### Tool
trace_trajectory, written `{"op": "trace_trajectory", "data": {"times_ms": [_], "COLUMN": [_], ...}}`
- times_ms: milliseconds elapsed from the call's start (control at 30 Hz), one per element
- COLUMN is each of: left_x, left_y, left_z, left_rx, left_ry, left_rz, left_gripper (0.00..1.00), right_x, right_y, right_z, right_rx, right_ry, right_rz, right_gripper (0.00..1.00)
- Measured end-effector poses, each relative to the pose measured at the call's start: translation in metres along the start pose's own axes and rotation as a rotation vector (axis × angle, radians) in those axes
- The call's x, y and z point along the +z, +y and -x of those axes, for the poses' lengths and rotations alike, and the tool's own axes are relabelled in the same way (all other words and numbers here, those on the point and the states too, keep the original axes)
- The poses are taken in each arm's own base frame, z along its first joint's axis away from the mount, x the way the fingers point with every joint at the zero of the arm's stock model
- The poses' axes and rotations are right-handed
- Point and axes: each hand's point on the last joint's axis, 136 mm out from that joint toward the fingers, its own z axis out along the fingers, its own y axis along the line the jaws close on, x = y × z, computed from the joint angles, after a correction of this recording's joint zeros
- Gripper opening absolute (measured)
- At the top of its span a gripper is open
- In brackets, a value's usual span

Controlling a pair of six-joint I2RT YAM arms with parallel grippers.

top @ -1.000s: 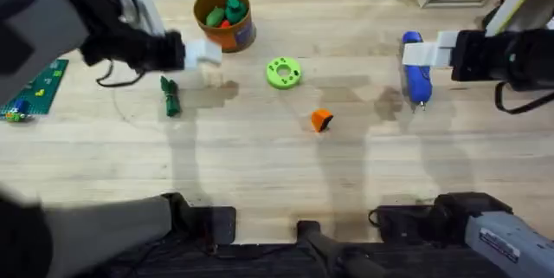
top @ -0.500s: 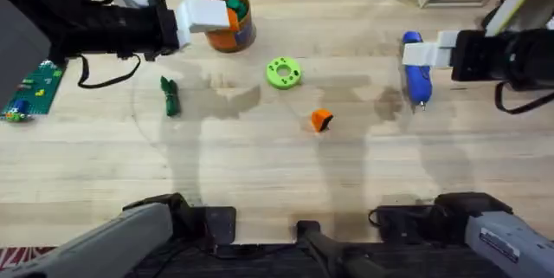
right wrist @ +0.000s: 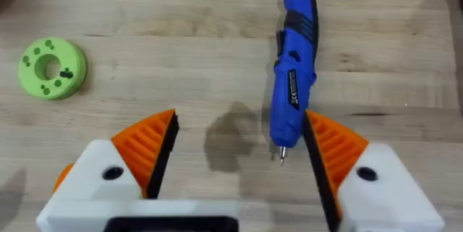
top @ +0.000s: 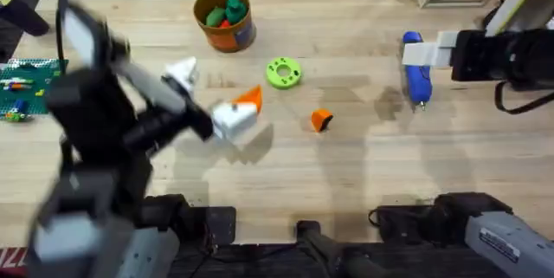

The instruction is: Pick up the gripper from the table and insert it into the empty holder that is missing its gripper. Then pick up a screw, insert it into the mounting hole, and use the screwdriver to tighten it. Finally, clean up the table by picking up the vegetable and placing it into the bucket.

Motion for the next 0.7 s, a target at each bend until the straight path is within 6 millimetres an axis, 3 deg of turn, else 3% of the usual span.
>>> {"op": "trace_trajectory", "data": {"times_ms": [233, 467, 700], "left_x": [-0.012, -0.018, -0.013], "left_y": [-0.017, -0.027, -0.041], "left_z": [-0.035, -0.019, -0.022], "left_rx": [0.039, 0.113, 0.114], "left_ry": [-0.125, -0.215, -0.216], "left_rz": [0.018, 0.007, -0.071], "left_gripper": [0.986, 0.986, 0.985], "right_x": [0.000, 0.000, 0.000], "right_y": [0.000, 0.000, 0.000], "right_z": [0.000, 0.000, 0.000], "right_rx": [0.000, 0.000, 0.000], "right_ry": [0.000, 0.000, 0.000], "right_rz": [0.000, 0.000, 0.000], "right_gripper": [0.994, 0.994, 0.994]}}
